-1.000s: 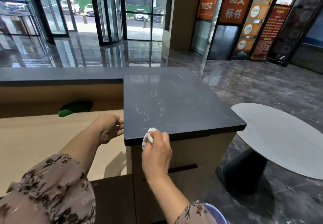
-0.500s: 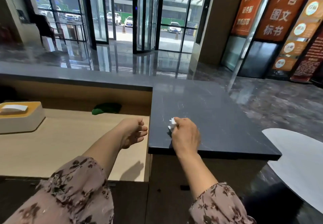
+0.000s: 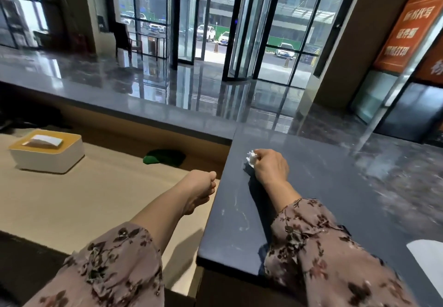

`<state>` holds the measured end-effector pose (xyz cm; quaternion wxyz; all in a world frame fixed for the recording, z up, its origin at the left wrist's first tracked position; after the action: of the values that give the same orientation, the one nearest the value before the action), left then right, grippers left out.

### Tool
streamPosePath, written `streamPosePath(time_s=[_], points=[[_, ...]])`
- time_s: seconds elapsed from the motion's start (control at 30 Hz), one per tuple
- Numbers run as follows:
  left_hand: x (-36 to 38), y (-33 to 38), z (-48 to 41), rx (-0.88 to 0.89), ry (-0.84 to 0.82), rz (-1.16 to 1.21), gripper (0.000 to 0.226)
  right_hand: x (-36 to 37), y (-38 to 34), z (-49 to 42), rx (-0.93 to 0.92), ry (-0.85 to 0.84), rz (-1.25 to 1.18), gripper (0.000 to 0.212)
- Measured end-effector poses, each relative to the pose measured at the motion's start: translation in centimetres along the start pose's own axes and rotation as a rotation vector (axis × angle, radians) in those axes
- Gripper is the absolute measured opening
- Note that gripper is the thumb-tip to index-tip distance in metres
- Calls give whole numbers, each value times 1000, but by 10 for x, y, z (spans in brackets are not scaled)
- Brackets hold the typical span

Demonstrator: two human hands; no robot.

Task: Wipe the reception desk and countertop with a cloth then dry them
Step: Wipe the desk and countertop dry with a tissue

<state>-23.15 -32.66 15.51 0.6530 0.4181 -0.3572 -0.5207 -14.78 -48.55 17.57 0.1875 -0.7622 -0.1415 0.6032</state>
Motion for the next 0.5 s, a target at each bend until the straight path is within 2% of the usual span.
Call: streamPosePath(time_s=[0.13, 0.27, 0.43, 0.5], points=[[9, 11, -19, -15, 50, 4, 20, 13, -4, -55, -85, -29, 1, 31], [17, 15, -35, -22, 63, -25, 25, 29, -8, -99, -140, -63, 5, 22], [15, 17, -39, -40, 60, -30, 22, 46, -19, -134, -190, -79, -32, 29], [13, 17, -40, -47, 52, -19, 22, 58, -20, -143, -218, -148, -44, 31]])
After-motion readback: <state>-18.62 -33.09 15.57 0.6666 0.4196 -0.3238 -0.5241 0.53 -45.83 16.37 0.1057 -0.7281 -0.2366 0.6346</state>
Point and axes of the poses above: each hand's wrist, its own z-axis away from the middle knuckle, its own x-axis out of the palm, y = z × x, the point moved 1 cm from there along -z, towards the middle knuckle, and after that the axes turned 4 degrees about x, right-handed, at the moved point
